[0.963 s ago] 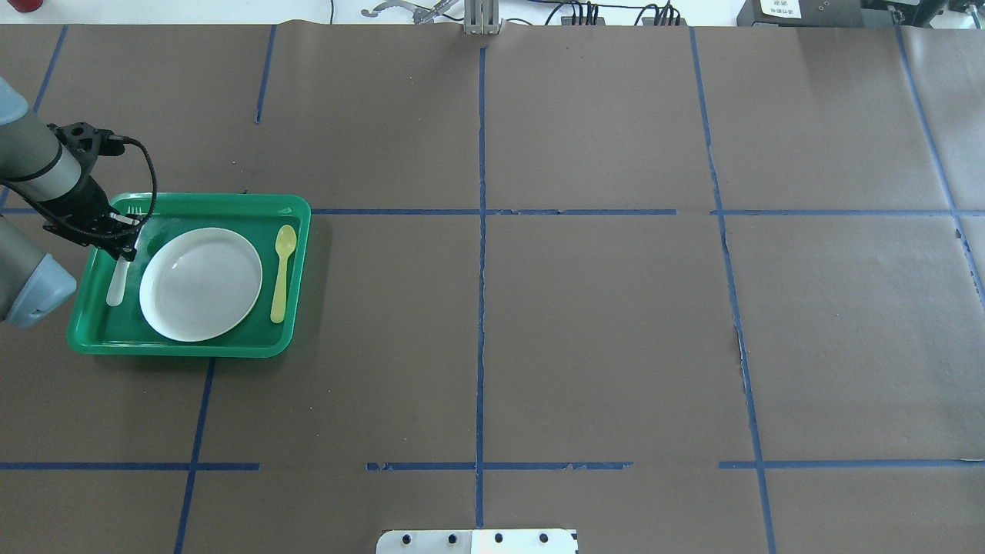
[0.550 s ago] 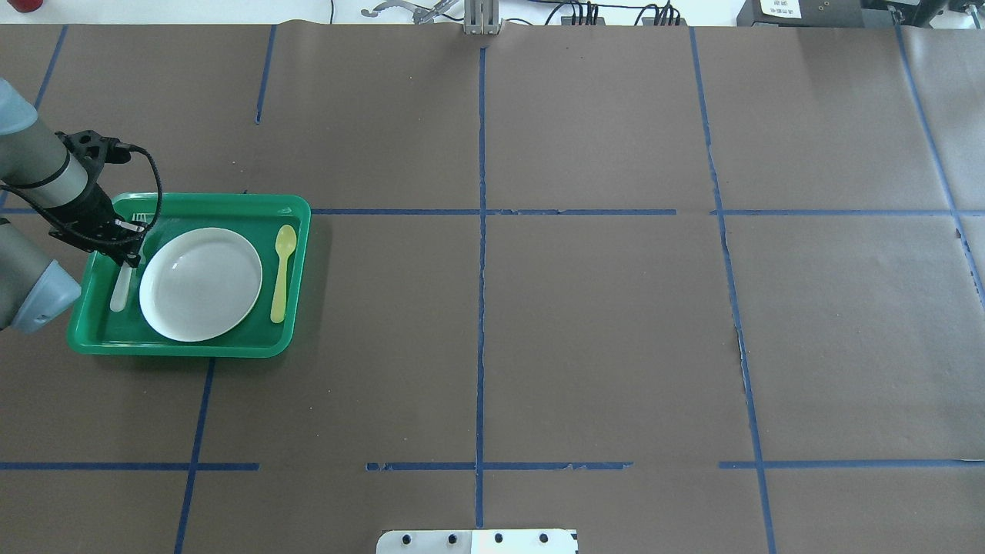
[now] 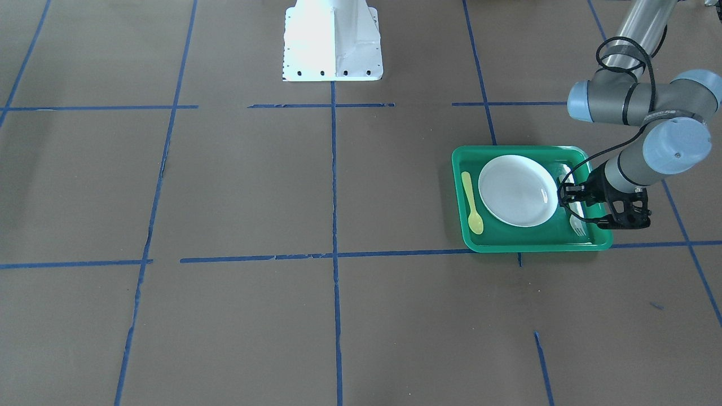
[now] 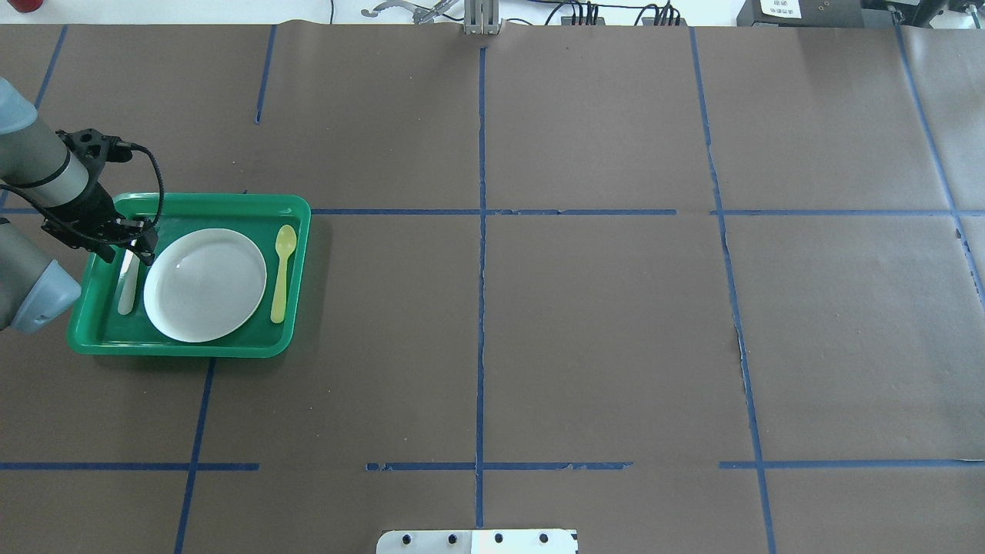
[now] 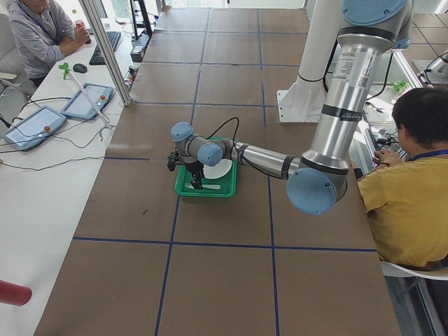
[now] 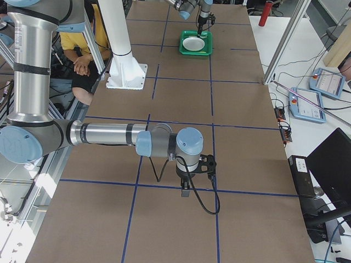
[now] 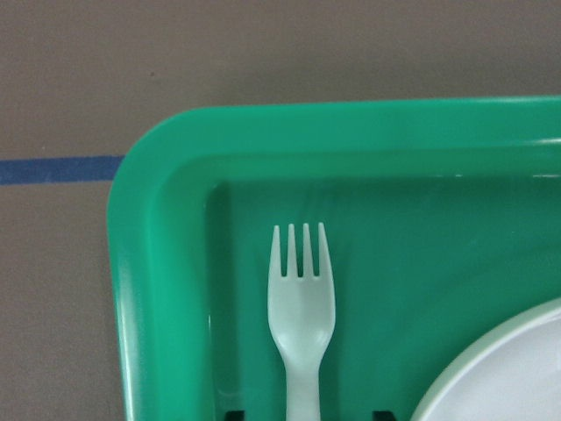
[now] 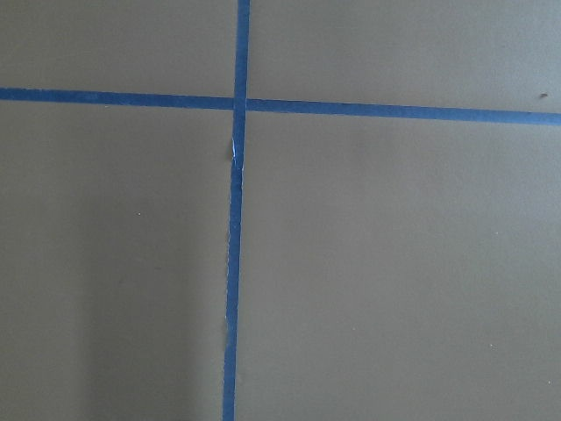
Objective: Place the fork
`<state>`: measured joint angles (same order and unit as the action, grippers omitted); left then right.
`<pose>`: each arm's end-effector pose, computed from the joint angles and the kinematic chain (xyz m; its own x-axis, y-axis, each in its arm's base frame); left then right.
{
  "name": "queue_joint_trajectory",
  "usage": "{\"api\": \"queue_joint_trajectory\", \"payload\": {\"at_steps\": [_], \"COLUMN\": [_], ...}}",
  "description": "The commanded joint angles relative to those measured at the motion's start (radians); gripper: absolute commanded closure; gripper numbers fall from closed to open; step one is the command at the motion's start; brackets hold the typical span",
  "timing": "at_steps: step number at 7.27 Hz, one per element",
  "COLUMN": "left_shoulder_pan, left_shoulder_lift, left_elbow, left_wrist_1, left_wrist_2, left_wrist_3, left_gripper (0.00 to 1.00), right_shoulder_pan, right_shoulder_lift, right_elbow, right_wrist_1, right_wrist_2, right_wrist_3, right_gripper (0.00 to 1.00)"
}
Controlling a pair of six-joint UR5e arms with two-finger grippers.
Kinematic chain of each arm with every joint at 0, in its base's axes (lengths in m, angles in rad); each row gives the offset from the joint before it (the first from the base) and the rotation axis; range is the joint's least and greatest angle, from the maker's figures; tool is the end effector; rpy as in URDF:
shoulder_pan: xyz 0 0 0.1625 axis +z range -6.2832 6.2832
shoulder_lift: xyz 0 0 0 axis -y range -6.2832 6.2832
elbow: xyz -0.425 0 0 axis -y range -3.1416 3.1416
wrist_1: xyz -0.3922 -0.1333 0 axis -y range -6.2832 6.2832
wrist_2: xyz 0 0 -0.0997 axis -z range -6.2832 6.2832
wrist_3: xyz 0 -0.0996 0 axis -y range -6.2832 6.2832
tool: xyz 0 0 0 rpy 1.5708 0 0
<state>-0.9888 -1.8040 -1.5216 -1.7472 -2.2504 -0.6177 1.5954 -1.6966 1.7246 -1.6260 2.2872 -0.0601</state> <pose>0.2732 -0.5438 0.5416 0.7283 0.0468 -0.6837 -0.1136 0.9921 -0.0531 0.0786 -0.4345 0.6510 0.7536 -0.0237 0.6569 0.0207 0.9997 0.0123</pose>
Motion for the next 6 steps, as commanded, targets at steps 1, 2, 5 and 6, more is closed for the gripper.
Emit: {"api": "queue_joint_trajectory", "payload": {"at_steps": [1,2,5,6], "left_shoulder_pan": [-0.103,-0.163,-0.405,-0.465], "left_shoulder_lift": [0.005,0.014,0.044,0.072], "left_elbow": [-0.05,-0.058,-0.048,-0.045], "left_wrist_1": [0.009,0.026,0.161,0.161], "left_wrist_2": [0.0,0.0,-0.002,-0.017], "left_wrist_3": [0.021,0.109,0.527,0.623], "left_gripper": [0.31,0.31,0.3,0.3], "right_shoulder_pan": [0.0,0.0,0.0,0.0], "right_shoulder_lift": [0.0,0.0,0.0,0.0], "right_elbow": [0.0,0.001,0.0,0.0], "right_wrist_1": [0.0,0.0,0.0,0.0], "right_wrist_2": [0.0,0.0,0.0,0.0], "right_wrist_3": [-0.001,0.0,-0.001,-0.001], "right_gripper": [0.0,0.0,0.0,0.0]}}
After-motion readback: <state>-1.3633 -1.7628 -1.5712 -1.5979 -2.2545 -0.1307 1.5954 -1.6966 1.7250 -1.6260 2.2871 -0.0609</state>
